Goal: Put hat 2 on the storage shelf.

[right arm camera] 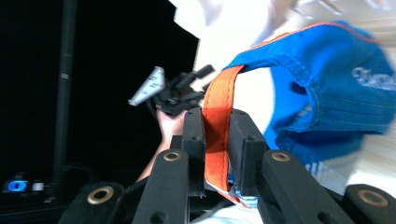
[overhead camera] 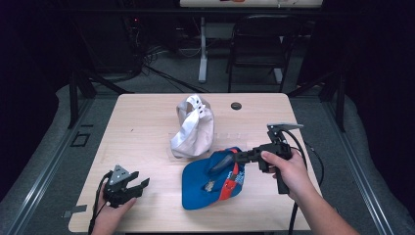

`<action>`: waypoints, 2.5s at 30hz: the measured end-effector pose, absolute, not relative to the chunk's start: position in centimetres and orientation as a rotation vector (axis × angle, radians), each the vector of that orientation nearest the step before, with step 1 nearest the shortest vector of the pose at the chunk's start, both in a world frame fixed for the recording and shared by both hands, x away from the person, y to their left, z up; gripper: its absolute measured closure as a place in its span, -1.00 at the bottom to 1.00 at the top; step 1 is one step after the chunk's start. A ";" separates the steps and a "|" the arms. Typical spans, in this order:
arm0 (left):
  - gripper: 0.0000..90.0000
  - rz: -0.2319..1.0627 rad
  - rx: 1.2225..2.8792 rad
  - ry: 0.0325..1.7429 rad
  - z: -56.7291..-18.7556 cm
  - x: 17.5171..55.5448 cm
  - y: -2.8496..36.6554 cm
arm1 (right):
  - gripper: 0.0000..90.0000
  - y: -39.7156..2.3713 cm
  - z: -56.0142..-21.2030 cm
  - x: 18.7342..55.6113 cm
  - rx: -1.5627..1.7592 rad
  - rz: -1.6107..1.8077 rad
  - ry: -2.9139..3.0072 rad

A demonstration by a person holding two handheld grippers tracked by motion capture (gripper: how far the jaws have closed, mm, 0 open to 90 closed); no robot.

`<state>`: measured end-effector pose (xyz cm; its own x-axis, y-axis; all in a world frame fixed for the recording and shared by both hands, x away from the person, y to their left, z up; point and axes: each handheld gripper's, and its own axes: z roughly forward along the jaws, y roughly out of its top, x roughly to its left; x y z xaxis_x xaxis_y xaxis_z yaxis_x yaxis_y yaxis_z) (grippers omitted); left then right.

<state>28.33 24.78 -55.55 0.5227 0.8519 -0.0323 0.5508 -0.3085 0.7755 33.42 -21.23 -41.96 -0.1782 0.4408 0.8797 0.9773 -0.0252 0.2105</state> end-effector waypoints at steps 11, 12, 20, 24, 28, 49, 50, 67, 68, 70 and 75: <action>0.08 0.507 2.005 1.137 -55.5 28.3 24.9 | 0.73 -21.1 -39.5 33.8 -1.459 -1.259 -1.553; 0.08 0.508 2.001 1.136 -55.5 28.3 24.8 | 0.73 -21.3 -39.1 33.8 -1.457 -1.262 -1.568; 0.08 0.507 2.008 1.129 -55.4 28.5 24.7 | 0.73 -22.3 -37.2 33.7 -1.514 -1.286 -1.591; 0.08 0.501 2.008 1.127 -55.4 28.7 24.6 | 0.73 -23.6 -36.1 33.8 -1.544 -1.313 -1.577; 0.08 0.500 2.012 1.117 -55.4 28.8 24.4 | 0.73 -24.3 -35.4 34.0 -1.562 -1.336 -1.552; 0.08 0.495 2.010 1.110 -55.4 29.1 24.2 | 0.73 -25.5 -30.3 37.6 -1.660 -1.456 -1.522; 0.08 0.491 2.008 1.115 -55.4 29.1 24.2 | 0.73 -25.6 -30.1 38.0 -1.666 -1.459 -1.521; 0.08 0.491 2.011 1.109 -55.4 29.1 24.3 | 0.73 -25.8 -30.0 41.0 -1.745 -1.440 -1.512; 0.08 0.492 2.010 1.110 -55.4 29.1 24.3 | 0.73 -25.9 -30.1 41.2 -1.748 -1.438 -1.512; 0.08 0.491 2.013 1.110 -55.4 29.1 24.3 | 0.73 -25.9 -30.2 41.3 -1.756 -1.439 -1.508; 0.08 0.492 2.020 1.113 -55.3 29.2 24.4 | 0.73 -26.0 -30.5 41.9 -1.772 -1.439 -1.500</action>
<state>29.17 24.43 -55.33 0.5449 0.8380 -0.0279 0.5435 -0.3277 0.7728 41.94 -26.03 -30.54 -0.1103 0.4726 0.8743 0.8933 -0.3386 0.2957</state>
